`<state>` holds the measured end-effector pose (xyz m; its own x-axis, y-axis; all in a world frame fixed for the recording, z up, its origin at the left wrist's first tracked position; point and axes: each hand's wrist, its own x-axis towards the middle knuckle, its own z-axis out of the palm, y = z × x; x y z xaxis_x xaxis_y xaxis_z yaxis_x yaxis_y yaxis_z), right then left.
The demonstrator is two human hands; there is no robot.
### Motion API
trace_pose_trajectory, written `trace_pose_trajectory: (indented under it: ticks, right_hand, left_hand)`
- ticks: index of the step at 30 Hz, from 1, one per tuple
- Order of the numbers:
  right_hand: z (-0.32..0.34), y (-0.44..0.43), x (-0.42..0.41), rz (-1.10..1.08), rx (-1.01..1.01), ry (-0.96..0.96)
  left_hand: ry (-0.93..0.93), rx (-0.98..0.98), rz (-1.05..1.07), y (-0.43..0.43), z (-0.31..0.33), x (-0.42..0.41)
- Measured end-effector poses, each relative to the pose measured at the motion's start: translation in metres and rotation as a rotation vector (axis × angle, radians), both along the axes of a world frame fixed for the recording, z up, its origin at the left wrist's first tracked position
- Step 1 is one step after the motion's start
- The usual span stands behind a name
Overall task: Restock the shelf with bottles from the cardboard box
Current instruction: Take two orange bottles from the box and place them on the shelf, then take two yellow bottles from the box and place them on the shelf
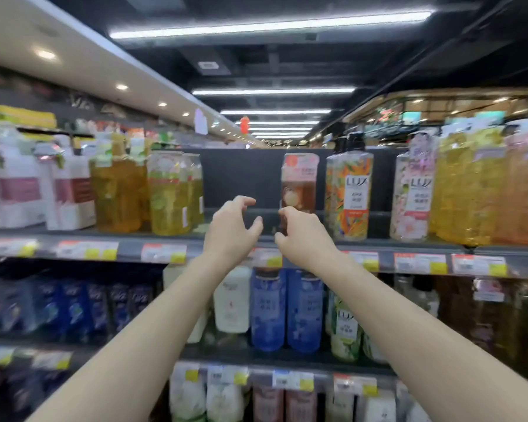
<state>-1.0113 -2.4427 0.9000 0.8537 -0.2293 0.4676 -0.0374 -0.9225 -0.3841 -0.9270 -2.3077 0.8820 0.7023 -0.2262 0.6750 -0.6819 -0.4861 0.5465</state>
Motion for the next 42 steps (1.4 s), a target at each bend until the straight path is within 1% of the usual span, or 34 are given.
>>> trace_pose_trajectory:
  ticks: [2,4,7,10,12,14,17,22,27,31,34,37,39,42]
  right_hand:
    - [-0.017,0.02,-0.004,0.079,-0.047,0.042]
    - [-0.037,0.046,-0.003,0.149,-0.1,0.079]
    - [-0.067,0.099,0.004,0.258,-0.141,0.115]
    - [-0.093,0.167,0.006,0.372,-0.171,0.21]
    - [-0.11,0.217,0.007,0.448,-0.181,0.216]
    - [-0.126,0.269,0.006,0.524,-0.197,0.231]
    - [-0.15,0.352,0.003,0.626,-0.224,0.302]
    - [-0.199,0.495,-0.011,0.751,-0.262,0.334]
    - [-0.265,0.622,-0.015,0.747,-0.283,0.424]
    - [-0.318,0.687,-0.004,0.701,-0.334,0.52]
    - [-0.361,0.715,0.016,0.663,-0.43,0.578]
    - [-0.403,0.731,0.043,0.616,-0.466,0.652]
    - [-0.43,0.739,0.064,0.589,-0.454,0.696]
    - [-0.473,0.748,0.099,0.559,-0.373,0.796]
  left_hand:
    - [-0.028,0.101,0.063,0.036,-0.013,-0.014]
    - [-0.011,0.237,0.152,0.074,-0.024,-0.031]
    - [0.07,0.429,0.33,0.139,-0.043,-0.056]
    - [0.176,0.601,0.504,0.209,-0.064,-0.079]
    - [0.238,0.697,0.603,0.261,-0.08,-0.094]
    - [0.274,0.74,0.686,0.316,-0.1,-0.111]
    - [0.368,0.782,0.801,0.402,-0.131,-0.135]
    - [0.514,0.842,0.906,0.557,-0.183,-0.171]
    - [0.62,0.933,0.909,0.695,-0.239,-0.187]
    - [0.737,0.977,0.839,0.768,-0.289,-0.177]
    - [0.781,1.021,0.76,0.805,-0.325,-0.155]
    - [0.743,1.017,0.652,0.829,-0.362,-0.125]
    - [0.744,1.006,0.593,0.841,-0.387,-0.101]
    - [0.819,1.03,0.505,0.855,-0.428,-0.056]
